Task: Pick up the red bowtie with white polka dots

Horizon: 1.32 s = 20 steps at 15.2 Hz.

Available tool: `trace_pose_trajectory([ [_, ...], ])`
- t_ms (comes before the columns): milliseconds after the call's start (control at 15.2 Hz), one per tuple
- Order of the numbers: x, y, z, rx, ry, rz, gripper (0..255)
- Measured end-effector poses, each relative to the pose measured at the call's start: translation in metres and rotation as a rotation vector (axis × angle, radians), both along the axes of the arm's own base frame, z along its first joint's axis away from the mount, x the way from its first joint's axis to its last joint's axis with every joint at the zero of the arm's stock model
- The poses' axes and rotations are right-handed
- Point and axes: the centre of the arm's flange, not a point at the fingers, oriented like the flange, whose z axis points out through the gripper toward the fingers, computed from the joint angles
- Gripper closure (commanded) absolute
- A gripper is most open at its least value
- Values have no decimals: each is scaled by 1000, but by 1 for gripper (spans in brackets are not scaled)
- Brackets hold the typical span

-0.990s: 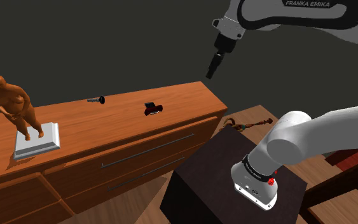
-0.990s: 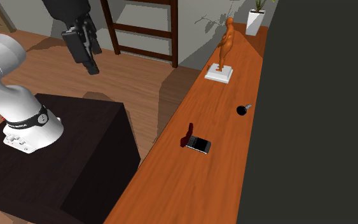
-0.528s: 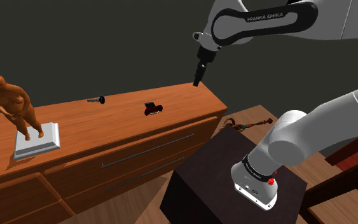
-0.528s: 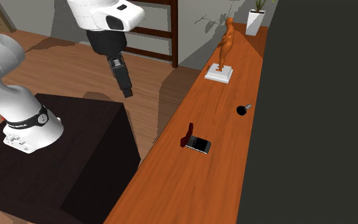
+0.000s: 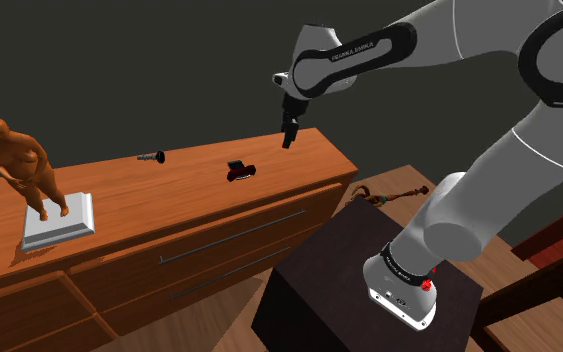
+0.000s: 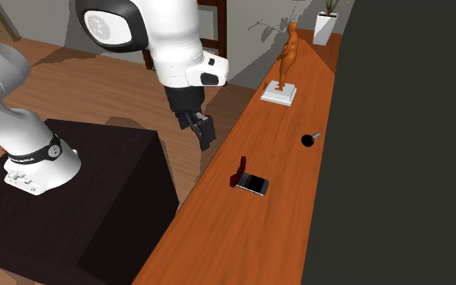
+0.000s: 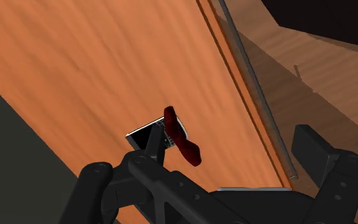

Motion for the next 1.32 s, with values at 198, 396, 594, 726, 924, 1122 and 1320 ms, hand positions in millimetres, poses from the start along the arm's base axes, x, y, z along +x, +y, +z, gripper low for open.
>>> trace_pose_trajectory([
  [198, 21, 14, -31, -11, -1, 89, 0],
  [396, 47, 25, -60, -22, -3, 178, 0],
  [594, 66, 40, -95, -32, -3, 267, 0],
  [726, 80, 52, -116, -40, -5, 326, 0],
  [924, 99, 63, -148, -51, -6, 415, 0],
  [1122, 111, 74, -170, -57, -6, 472, 0],
  [1320, 113, 77, -185, -58, -6, 480, 0],
])
